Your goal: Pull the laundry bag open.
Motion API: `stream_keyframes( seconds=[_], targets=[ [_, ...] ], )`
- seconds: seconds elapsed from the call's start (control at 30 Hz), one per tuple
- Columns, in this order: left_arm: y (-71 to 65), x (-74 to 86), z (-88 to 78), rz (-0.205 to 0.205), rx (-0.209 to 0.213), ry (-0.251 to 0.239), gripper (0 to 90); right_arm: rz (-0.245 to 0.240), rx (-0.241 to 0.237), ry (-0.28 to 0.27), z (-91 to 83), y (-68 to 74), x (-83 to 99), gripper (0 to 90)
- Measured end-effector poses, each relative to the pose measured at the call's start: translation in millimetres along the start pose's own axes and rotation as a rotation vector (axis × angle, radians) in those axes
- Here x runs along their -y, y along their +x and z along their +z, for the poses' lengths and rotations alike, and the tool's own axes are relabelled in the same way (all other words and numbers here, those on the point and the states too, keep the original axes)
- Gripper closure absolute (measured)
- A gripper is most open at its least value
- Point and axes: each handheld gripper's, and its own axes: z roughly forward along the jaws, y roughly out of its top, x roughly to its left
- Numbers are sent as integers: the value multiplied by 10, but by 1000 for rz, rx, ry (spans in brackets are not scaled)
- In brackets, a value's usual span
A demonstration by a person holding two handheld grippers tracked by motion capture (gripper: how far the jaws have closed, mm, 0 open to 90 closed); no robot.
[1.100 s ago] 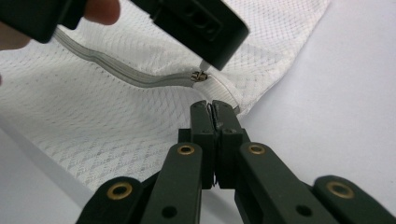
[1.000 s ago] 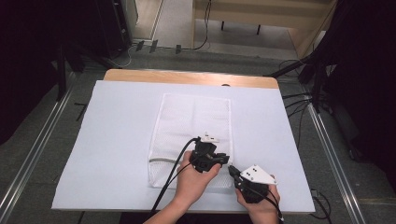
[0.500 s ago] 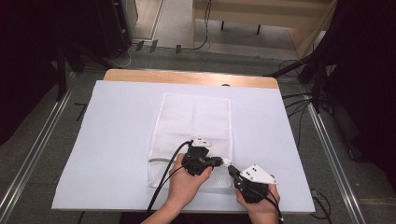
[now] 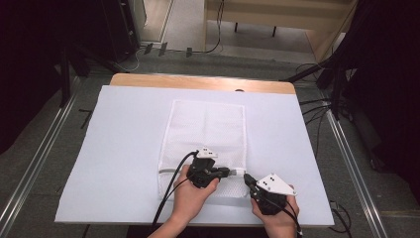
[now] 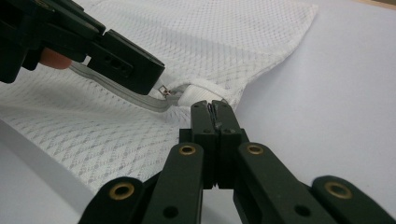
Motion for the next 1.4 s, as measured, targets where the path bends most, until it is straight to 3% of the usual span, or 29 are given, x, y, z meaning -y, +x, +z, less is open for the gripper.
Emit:
stream_keyframes(
  seconds=[0.37, 0.57, 0.67, 0.7, 0.87, 1.0, 1.17, 1.4],
  targets=[
    [235, 148, -225, -48, -46, -29, 877, 5, 21, -4, -41, -35, -5, 900],
    [440, 289, -444, -67, -84, -42, 877, 1, 20, 3, -33, -39, 3, 900],
    [561, 367, -590, -84, -125, -58, 877, -12, 35, 7, -32, -33, 4, 900],
    [636, 406, -668, -97, -131, -64, 877, 5, 35, 8, -37, -59, 6, 900],
    [749, 494, -830, -112, -160, -72, 877, 13, 39, 18, -40, -82, 24, 900],
    [798, 542, -925, -107, -156, -73, 877, 13, 42, 19, -39, -83, 22, 900],
    [838, 571, -1059, -94, -182, -74, 877, 18, 45, 19, -43, -100, 28, 900],
    [918, 638, -1177, -106, -194, -83, 877, 24, 49, 19, -55, -132, 34, 900]
  ],
)
